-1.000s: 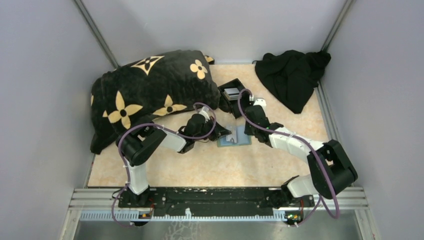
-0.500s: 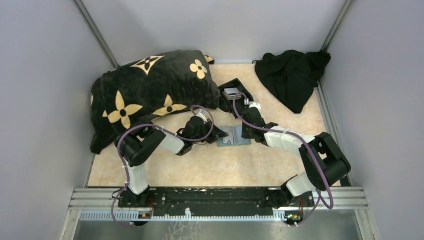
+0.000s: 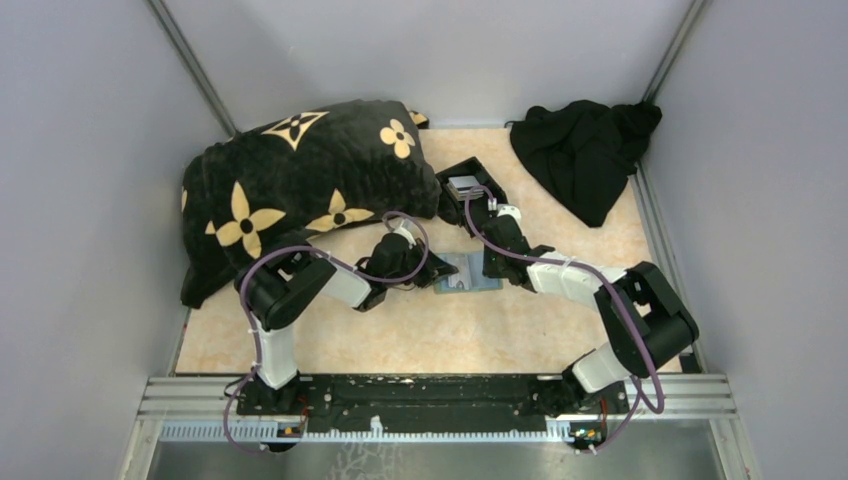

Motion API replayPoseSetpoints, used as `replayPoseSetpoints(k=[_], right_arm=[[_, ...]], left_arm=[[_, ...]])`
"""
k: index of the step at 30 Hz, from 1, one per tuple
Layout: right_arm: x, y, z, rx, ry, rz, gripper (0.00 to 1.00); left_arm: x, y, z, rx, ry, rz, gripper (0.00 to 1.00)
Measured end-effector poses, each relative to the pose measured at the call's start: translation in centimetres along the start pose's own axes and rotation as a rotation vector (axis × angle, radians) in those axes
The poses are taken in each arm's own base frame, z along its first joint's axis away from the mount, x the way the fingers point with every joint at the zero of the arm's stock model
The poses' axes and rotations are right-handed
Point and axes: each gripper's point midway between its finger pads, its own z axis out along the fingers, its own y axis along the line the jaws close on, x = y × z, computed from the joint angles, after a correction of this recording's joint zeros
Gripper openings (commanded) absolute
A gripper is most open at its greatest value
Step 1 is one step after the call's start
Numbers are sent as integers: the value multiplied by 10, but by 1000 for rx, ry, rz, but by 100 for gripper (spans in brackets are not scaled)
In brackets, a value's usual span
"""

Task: Put the credit cards into the card holder
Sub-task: Insert the credit card into the card holder.

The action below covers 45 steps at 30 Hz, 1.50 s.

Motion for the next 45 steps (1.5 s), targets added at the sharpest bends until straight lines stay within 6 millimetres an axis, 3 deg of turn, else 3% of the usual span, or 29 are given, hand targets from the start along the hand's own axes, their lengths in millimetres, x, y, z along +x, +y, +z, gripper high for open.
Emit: replayPoseSetpoints(k=[45], right_arm=[[0, 1, 1, -4, -7, 2, 15]], left_arm=[[-2, -3, 13, 39, -56, -87, 0]])
